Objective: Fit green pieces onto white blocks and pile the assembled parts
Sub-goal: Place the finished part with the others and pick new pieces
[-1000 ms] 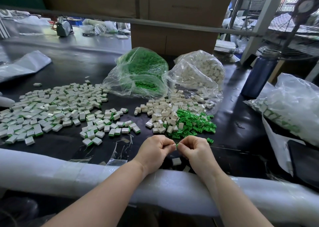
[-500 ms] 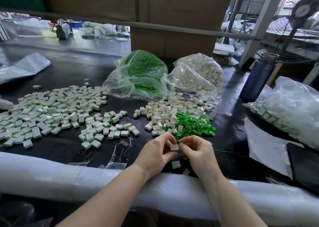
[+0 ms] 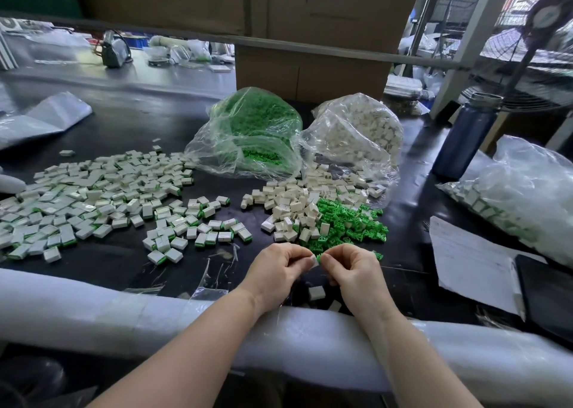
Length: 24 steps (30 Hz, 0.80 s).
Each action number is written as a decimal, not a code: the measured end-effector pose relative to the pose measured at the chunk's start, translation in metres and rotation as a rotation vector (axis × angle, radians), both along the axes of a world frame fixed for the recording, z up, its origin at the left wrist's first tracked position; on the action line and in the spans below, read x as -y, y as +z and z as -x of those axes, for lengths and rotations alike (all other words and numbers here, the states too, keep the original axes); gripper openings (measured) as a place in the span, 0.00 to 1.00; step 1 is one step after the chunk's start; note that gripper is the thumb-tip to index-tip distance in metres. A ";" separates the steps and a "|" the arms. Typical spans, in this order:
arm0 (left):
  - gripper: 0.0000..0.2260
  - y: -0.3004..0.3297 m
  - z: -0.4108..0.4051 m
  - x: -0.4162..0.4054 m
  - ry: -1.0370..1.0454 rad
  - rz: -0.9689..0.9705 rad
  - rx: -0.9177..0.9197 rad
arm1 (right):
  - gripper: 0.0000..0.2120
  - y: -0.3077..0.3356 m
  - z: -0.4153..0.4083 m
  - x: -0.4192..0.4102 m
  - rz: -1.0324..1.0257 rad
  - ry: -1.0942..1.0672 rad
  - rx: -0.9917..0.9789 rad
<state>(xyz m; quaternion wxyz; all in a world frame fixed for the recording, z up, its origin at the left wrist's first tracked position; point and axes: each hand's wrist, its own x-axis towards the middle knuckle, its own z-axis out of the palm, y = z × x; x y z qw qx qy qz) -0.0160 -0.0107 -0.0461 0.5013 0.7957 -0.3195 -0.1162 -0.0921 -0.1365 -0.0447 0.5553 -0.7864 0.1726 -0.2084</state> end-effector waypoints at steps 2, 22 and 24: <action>0.06 -0.001 0.000 0.000 0.007 -0.017 0.022 | 0.10 -0.001 0.000 0.000 0.030 0.014 -0.027; 0.08 0.001 0.002 0.001 -0.019 -0.095 0.123 | 0.11 0.003 0.002 0.000 0.097 0.060 -0.103; 0.08 0.001 0.000 0.001 -0.023 -0.095 0.103 | 0.11 0.003 0.002 0.000 0.107 0.070 -0.111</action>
